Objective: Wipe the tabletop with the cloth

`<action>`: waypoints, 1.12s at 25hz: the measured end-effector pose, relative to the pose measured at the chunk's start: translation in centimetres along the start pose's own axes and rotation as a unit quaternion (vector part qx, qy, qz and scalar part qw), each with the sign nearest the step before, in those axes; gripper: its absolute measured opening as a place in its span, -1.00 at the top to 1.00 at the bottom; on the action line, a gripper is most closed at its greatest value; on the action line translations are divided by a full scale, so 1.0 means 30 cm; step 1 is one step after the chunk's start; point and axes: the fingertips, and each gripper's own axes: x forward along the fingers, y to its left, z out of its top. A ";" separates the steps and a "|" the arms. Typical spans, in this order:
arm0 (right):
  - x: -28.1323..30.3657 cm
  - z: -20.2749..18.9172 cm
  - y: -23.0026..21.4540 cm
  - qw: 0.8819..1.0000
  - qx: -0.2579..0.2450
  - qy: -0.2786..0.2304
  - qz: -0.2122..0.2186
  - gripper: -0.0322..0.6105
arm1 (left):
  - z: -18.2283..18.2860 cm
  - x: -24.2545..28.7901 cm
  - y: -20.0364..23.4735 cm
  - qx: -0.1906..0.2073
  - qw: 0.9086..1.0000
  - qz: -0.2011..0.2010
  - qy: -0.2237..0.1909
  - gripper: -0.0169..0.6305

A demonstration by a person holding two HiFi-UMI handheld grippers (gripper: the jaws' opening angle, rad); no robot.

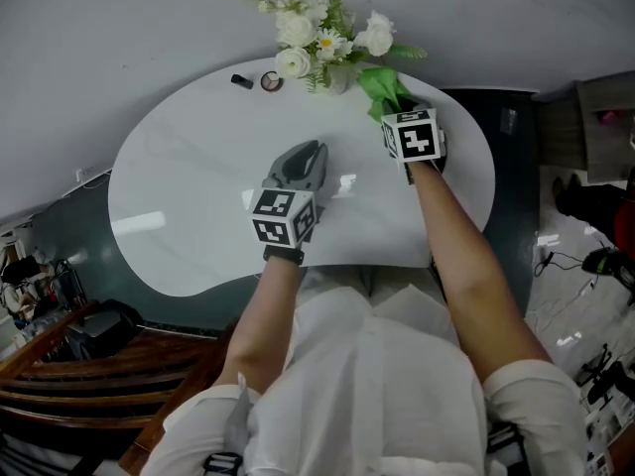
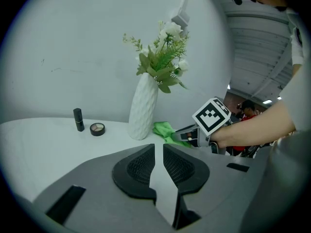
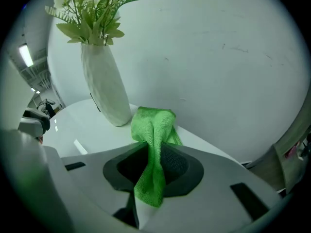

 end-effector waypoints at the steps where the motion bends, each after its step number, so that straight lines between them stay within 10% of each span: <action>1: -0.015 -0.014 -0.031 1.000 0.005 -0.002 -0.008 0.68 | -0.004 0.003 -0.010 0.001 1.000 0.001 0.001 0.75; 16: -0.419 -0.442 -0.483 0.989 0.067 0.017 -0.131 0.68 | -0.035 0.048 -0.140 0.003 1.000 0.009 0.003 0.75; 28: -0.495 -0.589 -0.243 0.990 0.072 0.023 -0.118 0.68 | -0.117 -0.040 -0.208 -0.007 1.000 0.028 0.001 0.75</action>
